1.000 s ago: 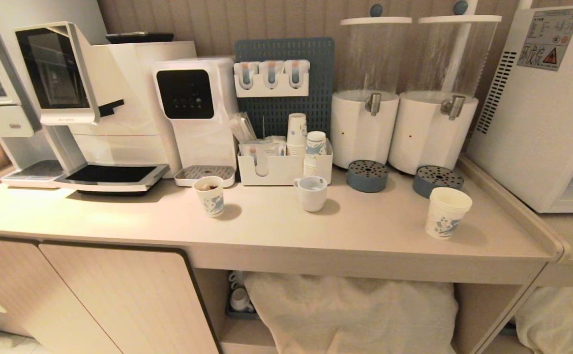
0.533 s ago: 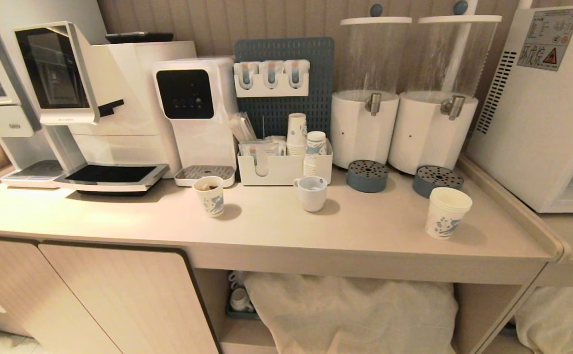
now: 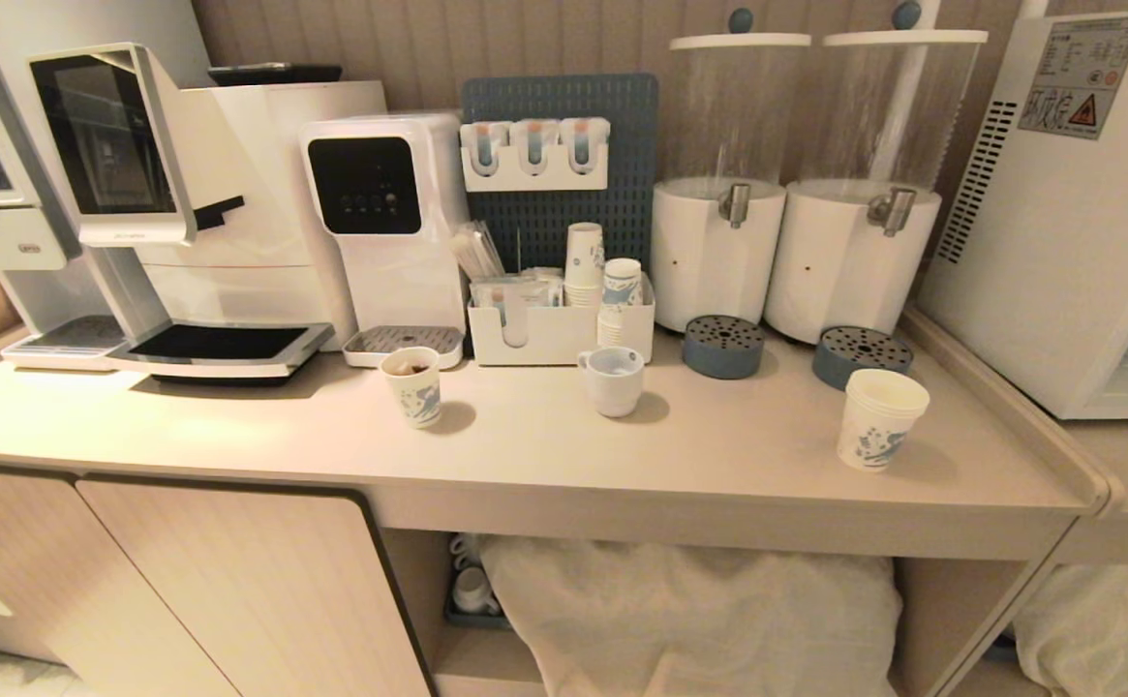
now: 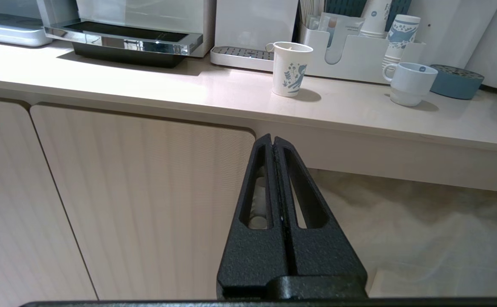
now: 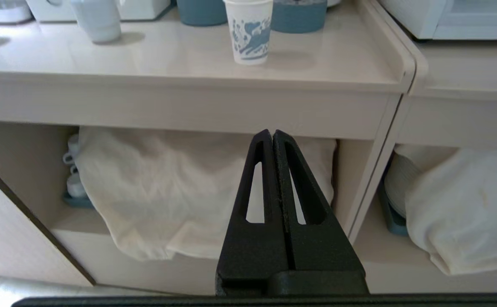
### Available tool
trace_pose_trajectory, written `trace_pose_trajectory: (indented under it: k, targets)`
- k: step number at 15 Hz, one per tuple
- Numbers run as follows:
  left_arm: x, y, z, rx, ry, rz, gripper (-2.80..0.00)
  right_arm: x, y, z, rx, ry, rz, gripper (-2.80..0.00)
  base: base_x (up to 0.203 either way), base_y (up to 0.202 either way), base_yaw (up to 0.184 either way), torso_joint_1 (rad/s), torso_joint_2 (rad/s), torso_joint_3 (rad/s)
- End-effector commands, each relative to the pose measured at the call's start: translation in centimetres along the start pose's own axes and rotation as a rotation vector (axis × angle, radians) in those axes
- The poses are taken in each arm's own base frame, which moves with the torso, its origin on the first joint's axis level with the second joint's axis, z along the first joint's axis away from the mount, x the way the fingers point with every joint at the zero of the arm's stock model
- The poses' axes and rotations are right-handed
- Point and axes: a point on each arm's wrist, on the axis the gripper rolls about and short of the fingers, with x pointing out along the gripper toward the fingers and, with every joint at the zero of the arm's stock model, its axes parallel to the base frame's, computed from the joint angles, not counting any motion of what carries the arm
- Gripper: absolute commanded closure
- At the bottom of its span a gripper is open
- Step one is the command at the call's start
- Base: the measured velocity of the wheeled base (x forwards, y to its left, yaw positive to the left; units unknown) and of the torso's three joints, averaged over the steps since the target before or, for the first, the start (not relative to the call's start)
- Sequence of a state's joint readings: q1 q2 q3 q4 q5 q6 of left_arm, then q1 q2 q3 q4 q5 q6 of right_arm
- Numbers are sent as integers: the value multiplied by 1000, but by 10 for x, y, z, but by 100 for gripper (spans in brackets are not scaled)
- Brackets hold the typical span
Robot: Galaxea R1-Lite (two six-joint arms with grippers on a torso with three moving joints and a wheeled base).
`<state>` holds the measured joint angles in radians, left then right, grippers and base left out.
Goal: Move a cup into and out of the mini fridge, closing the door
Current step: Close the freezer door
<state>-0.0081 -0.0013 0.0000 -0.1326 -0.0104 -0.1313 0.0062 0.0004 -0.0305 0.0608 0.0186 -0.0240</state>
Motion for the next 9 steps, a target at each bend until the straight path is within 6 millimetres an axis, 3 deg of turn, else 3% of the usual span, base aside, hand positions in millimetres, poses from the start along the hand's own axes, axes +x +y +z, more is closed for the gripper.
trace_pose_trajectory:
  k: [1,6,9]
  targets:
    - [2,1,-11,-1,35,5,0,1,0,-1,3,0,0,0,0,0,0,0,0,0]
    - [2,1,-11,-1,35,5,0,2,-1,-1,70,-37,-24,0,0,0,0,0,0,0]
    - [2,2,-11,-1,37,5,0,2,-1,-1,70,-37,-24,0,-144,0,1,1,7,3]
